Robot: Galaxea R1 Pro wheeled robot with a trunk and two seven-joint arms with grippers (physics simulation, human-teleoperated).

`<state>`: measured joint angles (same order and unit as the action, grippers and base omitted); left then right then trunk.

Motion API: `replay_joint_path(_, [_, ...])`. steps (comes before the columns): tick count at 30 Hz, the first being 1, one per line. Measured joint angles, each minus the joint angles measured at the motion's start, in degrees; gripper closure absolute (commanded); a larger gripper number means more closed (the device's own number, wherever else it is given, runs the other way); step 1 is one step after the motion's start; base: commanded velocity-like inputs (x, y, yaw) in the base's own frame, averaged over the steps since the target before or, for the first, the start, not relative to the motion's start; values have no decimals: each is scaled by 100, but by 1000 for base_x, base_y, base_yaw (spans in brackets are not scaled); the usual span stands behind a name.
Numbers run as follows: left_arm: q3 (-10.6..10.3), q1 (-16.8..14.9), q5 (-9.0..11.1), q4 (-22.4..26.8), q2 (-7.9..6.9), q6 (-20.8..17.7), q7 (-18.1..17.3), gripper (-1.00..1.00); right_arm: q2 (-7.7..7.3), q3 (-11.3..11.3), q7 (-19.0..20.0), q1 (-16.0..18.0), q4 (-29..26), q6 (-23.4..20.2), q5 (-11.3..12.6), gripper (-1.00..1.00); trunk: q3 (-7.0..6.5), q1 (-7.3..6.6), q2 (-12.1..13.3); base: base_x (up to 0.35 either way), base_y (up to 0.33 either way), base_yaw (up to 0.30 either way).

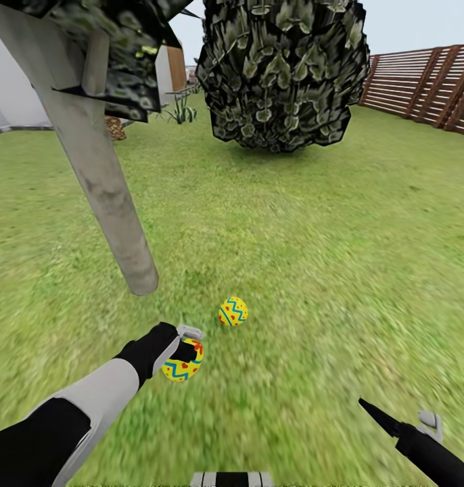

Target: Take the three Easter eggs out of the wicker basket on the lawn in the garden, then place them on the lawn next to a single tree (choose any tree) so that all three eggs are next to the same tree and none are left in the basket.

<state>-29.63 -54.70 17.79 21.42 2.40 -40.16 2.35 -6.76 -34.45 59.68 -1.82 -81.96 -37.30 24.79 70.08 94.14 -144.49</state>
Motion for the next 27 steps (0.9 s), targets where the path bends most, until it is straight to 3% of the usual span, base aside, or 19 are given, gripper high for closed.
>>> replay_joint_path(5, [0,0,0,5,0,0,0,100,0,1,-6,0,0,0,0,-100,111,13,-7,0,0,0])
replay_joint_path(17, [0,0,0,23,3,-12,0,100,0,4,-6,0,0,0,1,-100,112,12,-7,13,0,0])
replay_joint_path(27, [0,-1,0,5,1,-10,0,100,0,4,-6,0,1,0,2,-100,111,9,-7,250,85,0])
